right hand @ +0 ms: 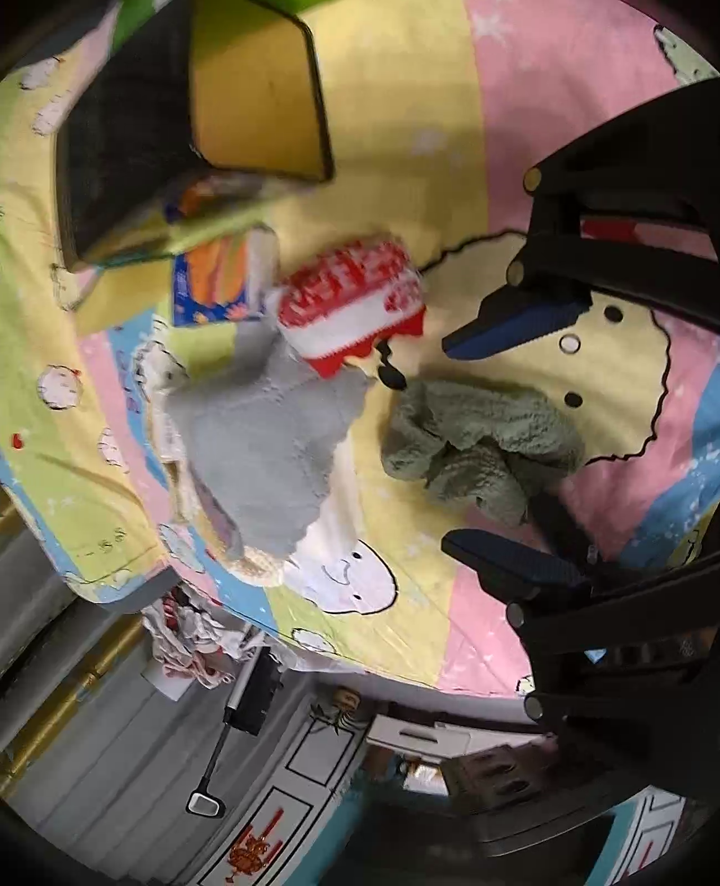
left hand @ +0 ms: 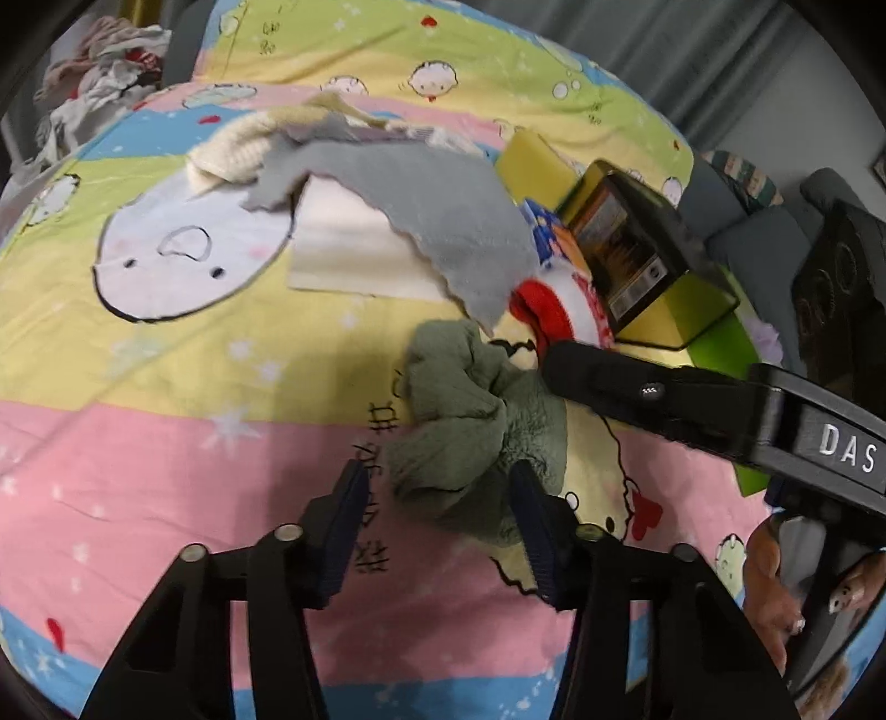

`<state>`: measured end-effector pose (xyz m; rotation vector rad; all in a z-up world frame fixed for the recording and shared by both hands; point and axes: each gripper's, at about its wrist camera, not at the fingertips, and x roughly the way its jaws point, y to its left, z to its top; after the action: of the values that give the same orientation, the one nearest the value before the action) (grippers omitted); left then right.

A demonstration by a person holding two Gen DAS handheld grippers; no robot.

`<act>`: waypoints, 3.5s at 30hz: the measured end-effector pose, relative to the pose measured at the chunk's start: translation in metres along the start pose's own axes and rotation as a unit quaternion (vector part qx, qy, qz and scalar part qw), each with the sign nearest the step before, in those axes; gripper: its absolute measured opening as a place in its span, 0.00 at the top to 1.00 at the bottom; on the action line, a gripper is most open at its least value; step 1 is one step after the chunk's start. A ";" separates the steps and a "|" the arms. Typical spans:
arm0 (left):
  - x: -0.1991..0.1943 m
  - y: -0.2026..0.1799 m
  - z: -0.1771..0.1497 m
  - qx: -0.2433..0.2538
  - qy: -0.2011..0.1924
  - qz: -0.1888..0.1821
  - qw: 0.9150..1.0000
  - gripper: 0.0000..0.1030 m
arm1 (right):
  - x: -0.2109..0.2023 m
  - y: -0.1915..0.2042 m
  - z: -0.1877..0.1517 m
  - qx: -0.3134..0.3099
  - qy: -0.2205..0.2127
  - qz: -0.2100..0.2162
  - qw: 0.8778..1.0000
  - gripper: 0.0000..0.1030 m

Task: Organize soft objects
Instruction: 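Grasp the green knitted cloth with the right gripper and lift, then carry the green cloth into the box and release it, then return the right tool to the red-and-white knitted sock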

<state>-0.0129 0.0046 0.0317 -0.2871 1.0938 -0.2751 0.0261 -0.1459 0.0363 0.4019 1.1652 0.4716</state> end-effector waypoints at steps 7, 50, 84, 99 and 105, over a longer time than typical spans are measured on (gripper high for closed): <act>0.017 -0.005 0.002 -0.005 -0.005 -0.011 1.000 0.67 | 0.032 0.000 -0.003 0.010 0.028 -0.006 1.000 0.59; 0.068 -0.345 0.052 0.315 -0.116 -0.185 0.924 0.71 | -0.243 -0.199 -0.021 0.214 -0.395 -0.113 0.886 0.78; -0.080 -0.084 0.051 0.057 -0.148 0.010 0.987 0.10 | -0.232 -0.084 -0.018 0.087 -0.381 -0.136 0.910 0.02; -0.054 0.043 0.020 -0.049 -0.097 0.087 0.990 0.10 | -0.042 -0.022 0.020 -0.025 -0.115 -0.108 0.987 0.30; -0.053 0.049 0.019 -0.052 -0.091 0.094 0.990 0.10 | 0.002 -0.021 0.023 -0.047 -0.078 -0.159 0.983 0.39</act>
<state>-0.0149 0.0714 0.0664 -0.2935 0.9480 -0.0237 0.0515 -0.1634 0.0316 0.1622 1.0275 0.2101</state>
